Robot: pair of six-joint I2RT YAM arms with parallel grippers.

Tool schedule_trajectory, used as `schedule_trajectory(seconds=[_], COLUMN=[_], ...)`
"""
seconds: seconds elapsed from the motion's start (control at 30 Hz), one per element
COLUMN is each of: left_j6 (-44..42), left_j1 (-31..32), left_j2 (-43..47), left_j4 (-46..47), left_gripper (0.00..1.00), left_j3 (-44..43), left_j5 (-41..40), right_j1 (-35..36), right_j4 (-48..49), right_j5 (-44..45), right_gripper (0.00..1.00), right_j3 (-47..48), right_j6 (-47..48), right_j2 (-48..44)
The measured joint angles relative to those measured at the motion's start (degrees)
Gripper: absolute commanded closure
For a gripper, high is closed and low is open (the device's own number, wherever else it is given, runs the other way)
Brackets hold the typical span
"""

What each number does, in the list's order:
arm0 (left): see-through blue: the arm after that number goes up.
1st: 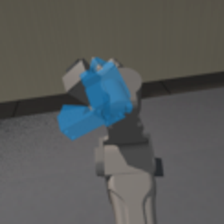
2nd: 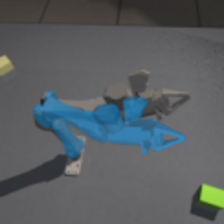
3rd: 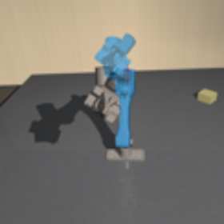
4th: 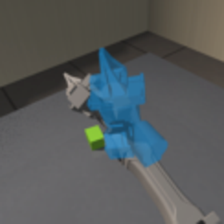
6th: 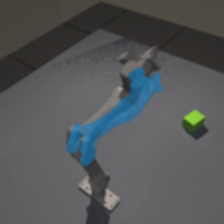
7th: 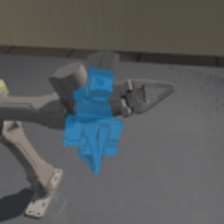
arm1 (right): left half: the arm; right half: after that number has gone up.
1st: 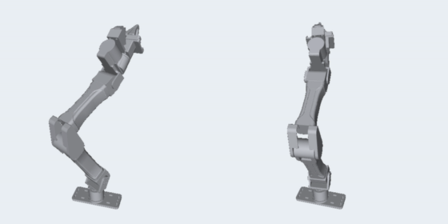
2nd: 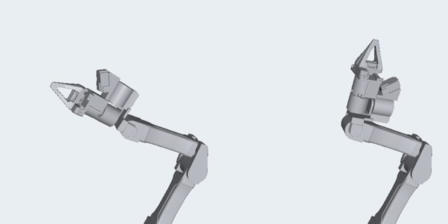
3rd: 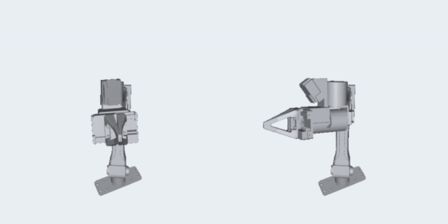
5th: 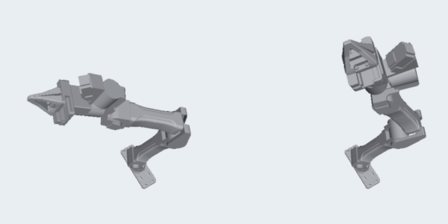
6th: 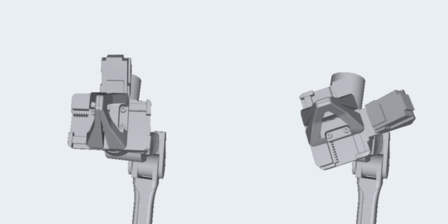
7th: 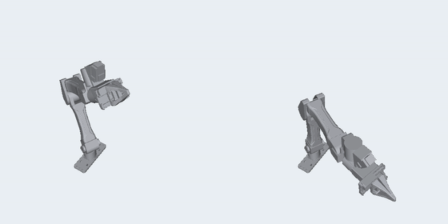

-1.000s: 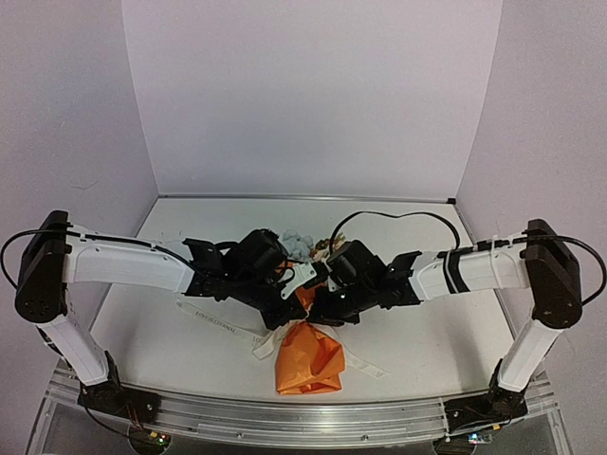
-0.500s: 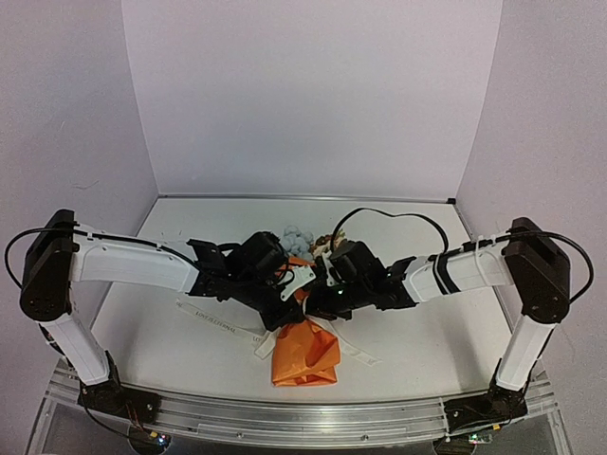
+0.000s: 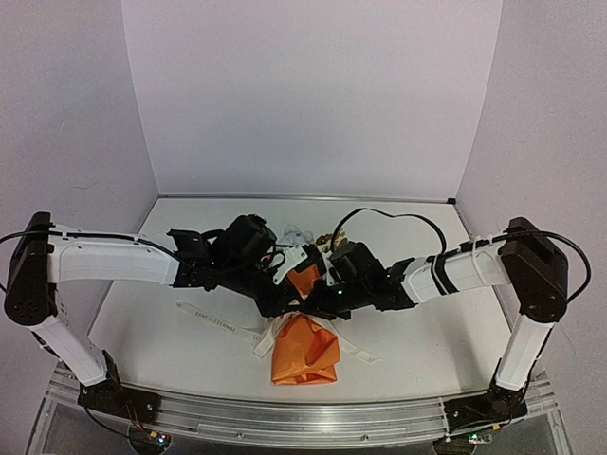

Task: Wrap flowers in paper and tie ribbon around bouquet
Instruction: Cross the half-tied ribbon over the folded bouquet.

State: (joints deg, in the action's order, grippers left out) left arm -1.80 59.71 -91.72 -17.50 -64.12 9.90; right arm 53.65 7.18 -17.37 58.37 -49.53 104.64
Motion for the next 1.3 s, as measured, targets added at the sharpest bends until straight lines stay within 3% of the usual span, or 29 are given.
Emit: schedule_trajectory(seconds=[0.1, 0.43, 0.73, 1.3], left_j6=[0.38, 4.09, 4.54, 4.7], left_j1=[-0.44, -8.47, -9.09, -8.97], left_j2=[2.2, 4.59, -3.05, -7.15], left_j4=[0.38, 2.5, 1.88, 0.96], left_gripper=[0.6, 0.75, 0.69, 0.66], left_j3=[0.16, 2.41, 2.41, 1.28], left_j5=[0.21, -1.57, 4.08, 10.23], right_j1=[0.0, 0.0, 0.0, 0.0], right_j4=[0.5, 0.59, 0.62, 0.62], right_j5=[-0.06, -0.1, -0.13, -0.5], right_gripper=[1.0, 1.0, 1.0, 1.0], right_j3=[0.0, 0.0, 0.0, 0.02], right_j6=[-0.08, -0.14, -0.17, -0.25], right_j2=[0.34, 0.41, 0.41, 0.41])
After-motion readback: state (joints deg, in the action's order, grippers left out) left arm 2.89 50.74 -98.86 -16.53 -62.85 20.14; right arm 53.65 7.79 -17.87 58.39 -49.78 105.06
